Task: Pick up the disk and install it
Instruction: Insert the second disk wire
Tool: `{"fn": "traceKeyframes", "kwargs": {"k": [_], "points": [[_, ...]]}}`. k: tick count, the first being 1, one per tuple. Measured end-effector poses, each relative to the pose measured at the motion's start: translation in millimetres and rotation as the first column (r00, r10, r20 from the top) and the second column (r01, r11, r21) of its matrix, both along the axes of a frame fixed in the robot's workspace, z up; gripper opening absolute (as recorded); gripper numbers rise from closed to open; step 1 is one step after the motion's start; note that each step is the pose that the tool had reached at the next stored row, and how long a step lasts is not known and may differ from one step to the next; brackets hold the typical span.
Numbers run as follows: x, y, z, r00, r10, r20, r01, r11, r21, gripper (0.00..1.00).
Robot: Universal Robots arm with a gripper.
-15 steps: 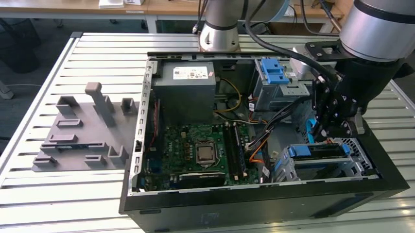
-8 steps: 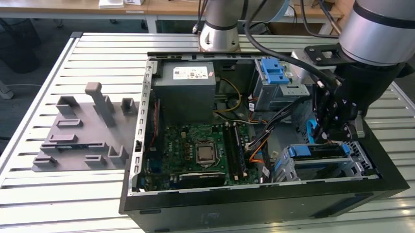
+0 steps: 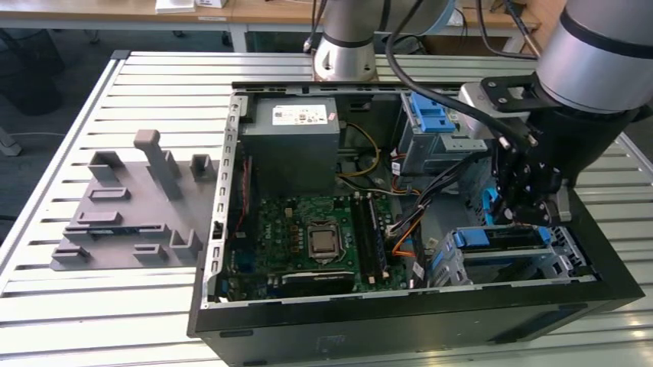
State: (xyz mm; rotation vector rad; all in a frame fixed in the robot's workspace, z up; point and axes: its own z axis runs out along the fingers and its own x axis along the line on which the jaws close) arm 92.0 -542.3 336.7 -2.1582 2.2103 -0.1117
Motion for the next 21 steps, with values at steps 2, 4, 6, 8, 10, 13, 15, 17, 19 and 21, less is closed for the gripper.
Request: {"fn": "traceKeyframes", "kwargs": {"k": [2, 4, 6, 8, 10, 13, 15, 17, 19, 21], "points": [[0.0, -1.7, -0.5, 1.0000, 0.000, 0.0013, 0.000, 1.0000, 0.0012, 0.16], [-0.2, -3.6, -0.9, 1.0000, 0.000, 0.0041, 0.000, 1.0000, 0.0013, 0.16], [-1.3, -5.4, -1.1, 1.0000, 0.001, 0.0095, -0.001, 1.0000, 0.0021, 0.16], [-2.8, -6.4, -1.2, 0.9999, 0.002, 0.0138, -0.002, 1.0000, 0.0034, 0.16], [-3.7, -7.2, -1.2, 0.9998, 0.003, 0.0174, -0.003, 1.0000, 0.0037, 0.16], [-4.2, -8.0, -1.5, 0.9997, 0.005, 0.0233, -0.005, 1.0000, 0.0037, 0.16], [-4.3, -8.5, -1.9, 0.9996, 0.006, 0.0268, -0.006, 1.0000, 0.0040, 0.16], [-4.3, -9.1, -2.5, 0.9996, 0.007, 0.0280, -0.007, 1.0000, 0.0038, 0.16], [-4.4, -9.5, -3.1, 0.9996, 0.007, 0.0286, -0.007, 1.0000, 0.0038, 0.16], [-4.4, -9.6, -3.5, 0.9996, 0.007, 0.0287, -0.007, 1.0000, 0.0036, 0.16]]}}
